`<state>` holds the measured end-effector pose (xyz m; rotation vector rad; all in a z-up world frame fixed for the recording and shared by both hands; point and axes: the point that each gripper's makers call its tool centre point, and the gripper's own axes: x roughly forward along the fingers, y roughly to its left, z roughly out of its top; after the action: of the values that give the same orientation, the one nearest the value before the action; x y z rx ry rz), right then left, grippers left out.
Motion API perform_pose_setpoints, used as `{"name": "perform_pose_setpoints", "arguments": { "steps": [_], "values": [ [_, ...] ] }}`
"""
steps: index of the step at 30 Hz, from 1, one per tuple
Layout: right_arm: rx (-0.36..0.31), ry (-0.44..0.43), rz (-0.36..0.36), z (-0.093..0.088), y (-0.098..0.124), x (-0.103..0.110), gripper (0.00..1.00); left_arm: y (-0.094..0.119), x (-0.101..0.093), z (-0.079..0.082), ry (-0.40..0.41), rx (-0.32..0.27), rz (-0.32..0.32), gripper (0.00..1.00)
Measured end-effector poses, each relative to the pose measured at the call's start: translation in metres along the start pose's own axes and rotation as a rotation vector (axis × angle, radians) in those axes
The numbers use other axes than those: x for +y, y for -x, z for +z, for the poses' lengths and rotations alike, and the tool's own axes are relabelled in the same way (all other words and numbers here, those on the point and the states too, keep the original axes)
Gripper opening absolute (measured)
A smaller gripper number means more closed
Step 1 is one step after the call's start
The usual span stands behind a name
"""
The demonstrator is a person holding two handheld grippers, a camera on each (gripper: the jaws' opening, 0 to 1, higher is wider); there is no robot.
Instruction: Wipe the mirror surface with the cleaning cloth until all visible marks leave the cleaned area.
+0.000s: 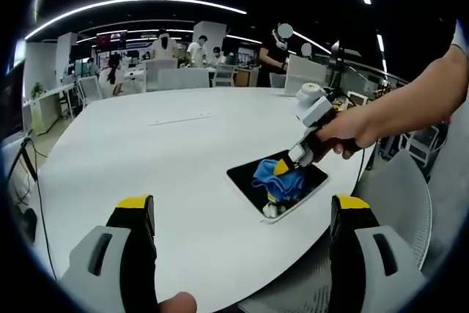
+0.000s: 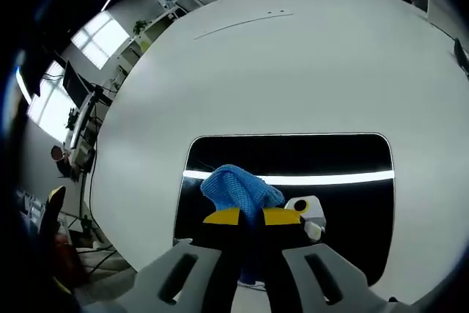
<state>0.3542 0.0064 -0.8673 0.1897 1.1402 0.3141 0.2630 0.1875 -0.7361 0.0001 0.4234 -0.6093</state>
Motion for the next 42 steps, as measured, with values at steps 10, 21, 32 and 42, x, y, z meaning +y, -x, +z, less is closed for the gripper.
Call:
{"name": "perform_pose_setpoints", "arguments": {
  "steps": [10,21,32,42],
  "values": [
    [-0.005,0.001,-0.004,-0.004,0.007,-0.011,0.03,0.002,-0.004,-0.001,-0.003,-0.003,0.006,0.99],
    [-0.012,-0.016,-0.007,-0.007,0.012,-0.024,0.03,0.006,-0.01,-0.002,-0.009,-0.004,0.007,0.99],
    [-0.011,-0.008,-0.016,-0.01,0.02,-0.036,0.03,0.009,-0.014,-0.007,-0.008,0.005,0.011,0.99],
    [-0.01,-0.013,-0.032,-0.007,0.024,-0.058,0.03,0.007,-0.014,-0.008,0.001,0.007,0.015,0.99]
  ]
}}
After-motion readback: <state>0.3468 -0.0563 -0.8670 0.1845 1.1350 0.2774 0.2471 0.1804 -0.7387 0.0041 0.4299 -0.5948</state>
